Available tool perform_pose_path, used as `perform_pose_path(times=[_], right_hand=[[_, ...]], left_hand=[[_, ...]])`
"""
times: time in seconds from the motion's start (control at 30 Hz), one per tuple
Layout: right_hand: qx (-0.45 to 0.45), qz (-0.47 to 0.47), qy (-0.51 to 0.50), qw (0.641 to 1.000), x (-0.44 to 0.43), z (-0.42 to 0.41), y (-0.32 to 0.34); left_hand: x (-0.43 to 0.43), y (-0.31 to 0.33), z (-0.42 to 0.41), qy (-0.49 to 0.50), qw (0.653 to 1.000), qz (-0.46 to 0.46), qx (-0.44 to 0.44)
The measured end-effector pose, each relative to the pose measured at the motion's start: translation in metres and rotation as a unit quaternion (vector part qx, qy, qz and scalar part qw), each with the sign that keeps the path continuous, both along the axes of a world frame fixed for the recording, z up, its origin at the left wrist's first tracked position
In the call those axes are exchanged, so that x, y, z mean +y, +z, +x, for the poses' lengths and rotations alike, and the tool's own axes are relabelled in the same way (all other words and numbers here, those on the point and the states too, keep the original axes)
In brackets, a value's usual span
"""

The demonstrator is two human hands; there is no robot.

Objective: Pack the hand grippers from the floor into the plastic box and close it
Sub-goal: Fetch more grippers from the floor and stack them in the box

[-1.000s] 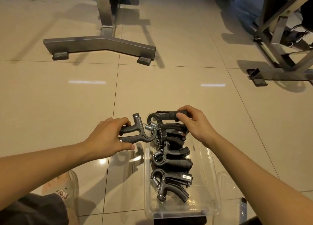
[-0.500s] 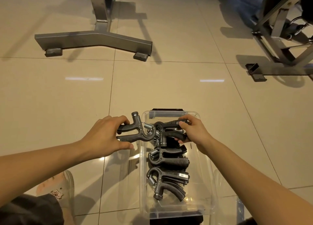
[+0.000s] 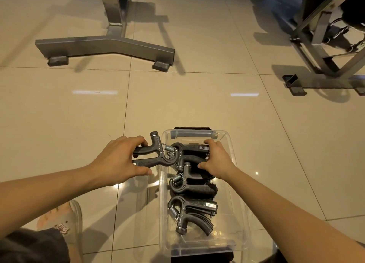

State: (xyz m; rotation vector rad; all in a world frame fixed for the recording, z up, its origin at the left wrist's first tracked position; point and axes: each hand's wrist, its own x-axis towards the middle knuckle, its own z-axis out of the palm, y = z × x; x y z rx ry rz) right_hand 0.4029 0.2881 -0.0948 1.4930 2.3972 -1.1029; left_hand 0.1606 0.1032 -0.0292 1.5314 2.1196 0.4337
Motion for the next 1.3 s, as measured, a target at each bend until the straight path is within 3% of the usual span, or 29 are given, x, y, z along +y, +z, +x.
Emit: perform_pose_path(times=[0.13, 0.53, 0.7, 0.77, 0.83, 0.9, 0.93, 1.03, 1.13, 1.23, 1.3], right_hand=[[-0.02, 0.061, 0.027, 0.998, 0.0, 0.006, -0.003], [-0.042, 0.071, -0.002, 0.997, -0.001, 0.004, -0.013], [-0.083, 0.118, 0.05, 0.988, -0.003, -0.002, 0.013], [-0.009, 0.113, 0.041, 0.993, -0.009, -0.014, 0.042], [0.144, -0.01, -0.035, 0.989, -0.022, -0.029, 0.079], [0.264, -0.153, -0.11, 0.946, -0.038, -0.038, 0.113], [0.296, -0.177, -0.133, 0.929, -0.044, -0.04, 0.124], [0.356, -0.172, -0.196, 0.897, -0.053, -0.037, 0.136], [0.378, -0.153, -0.243, 0.88, -0.053, -0.031, 0.14], [0.358, -0.098, -0.212, 0.904, -0.047, -0.02, 0.144], [0.335, -0.021, -0.157, 0.929, -0.039, -0.011, 0.151]], left_hand=[[-0.003, -0.001, 0.0, -0.001, 1.0, 0.002, -0.001], [-0.008, -0.001, 0.002, 0.006, 1.0, 0.006, -0.008], [-0.007, 0.006, 0.01, 0.014, 1.0, 0.016, -0.016], [-0.003, 0.013, 0.014, 0.034, 0.998, 0.038, -0.022], [0.002, 0.023, 0.018, 0.069, 0.994, 0.071, -0.035], [0.008, 0.034, 0.023, 0.101, 0.988, 0.108, -0.05], [0.01, 0.04, 0.026, 0.111, 0.985, 0.122, -0.055], [0.009, 0.052, 0.041, 0.124, 0.979, 0.141, -0.073], [0.002, 0.058, 0.058, 0.108, 0.976, 0.118, -0.149], [0.0, 0.067, 0.057, 0.086, 0.979, 0.101, -0.156], [0.002, 0.079, 0.048, 0.11, 0.976, 0.144, -0.124]])
